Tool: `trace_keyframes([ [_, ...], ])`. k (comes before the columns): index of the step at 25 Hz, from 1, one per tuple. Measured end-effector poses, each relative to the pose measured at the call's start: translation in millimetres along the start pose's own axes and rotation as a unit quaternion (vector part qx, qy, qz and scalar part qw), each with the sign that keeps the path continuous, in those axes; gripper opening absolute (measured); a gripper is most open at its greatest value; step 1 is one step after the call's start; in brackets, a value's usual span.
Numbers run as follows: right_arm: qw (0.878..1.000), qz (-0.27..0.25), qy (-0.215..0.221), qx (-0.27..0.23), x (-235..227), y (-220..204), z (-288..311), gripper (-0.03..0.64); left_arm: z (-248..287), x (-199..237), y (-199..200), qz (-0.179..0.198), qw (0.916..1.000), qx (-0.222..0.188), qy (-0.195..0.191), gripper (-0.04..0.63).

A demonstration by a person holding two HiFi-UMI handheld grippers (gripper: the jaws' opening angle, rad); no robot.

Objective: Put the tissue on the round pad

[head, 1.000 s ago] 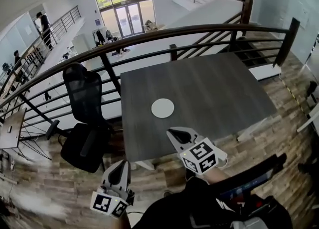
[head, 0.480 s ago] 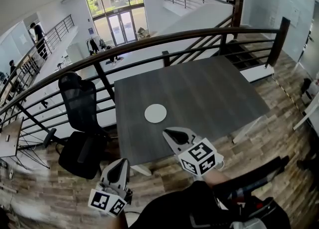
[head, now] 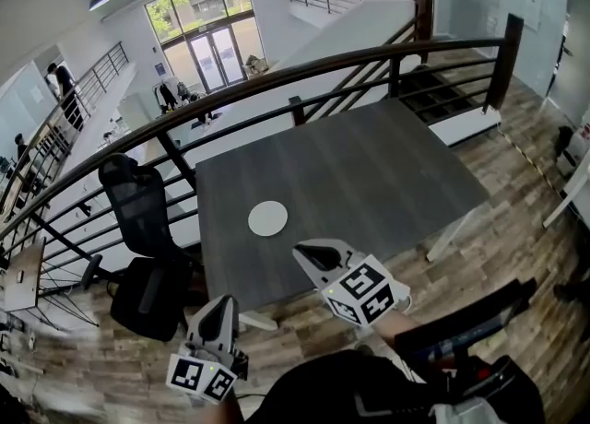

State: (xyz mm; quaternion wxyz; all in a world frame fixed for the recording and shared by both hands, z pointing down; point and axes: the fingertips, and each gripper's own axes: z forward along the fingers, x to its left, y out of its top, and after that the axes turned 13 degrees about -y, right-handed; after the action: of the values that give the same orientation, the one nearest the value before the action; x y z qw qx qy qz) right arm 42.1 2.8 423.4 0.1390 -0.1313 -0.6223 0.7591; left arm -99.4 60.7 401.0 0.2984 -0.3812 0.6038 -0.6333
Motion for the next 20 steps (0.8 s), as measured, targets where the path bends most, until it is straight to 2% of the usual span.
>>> trace_keyframes([
  [8,1.000,0.022,0.008,-0.001,-21,-5,-17,0.002,21,-19,-14,-0.003,0.9998,0.022,0.003,0.003],
  [20,1.000,0.017,0.007,0.002,-29,-12,-37,0.002,28,-37,-14,-0.003,0.9998,0.020,0.001,0.003],
])
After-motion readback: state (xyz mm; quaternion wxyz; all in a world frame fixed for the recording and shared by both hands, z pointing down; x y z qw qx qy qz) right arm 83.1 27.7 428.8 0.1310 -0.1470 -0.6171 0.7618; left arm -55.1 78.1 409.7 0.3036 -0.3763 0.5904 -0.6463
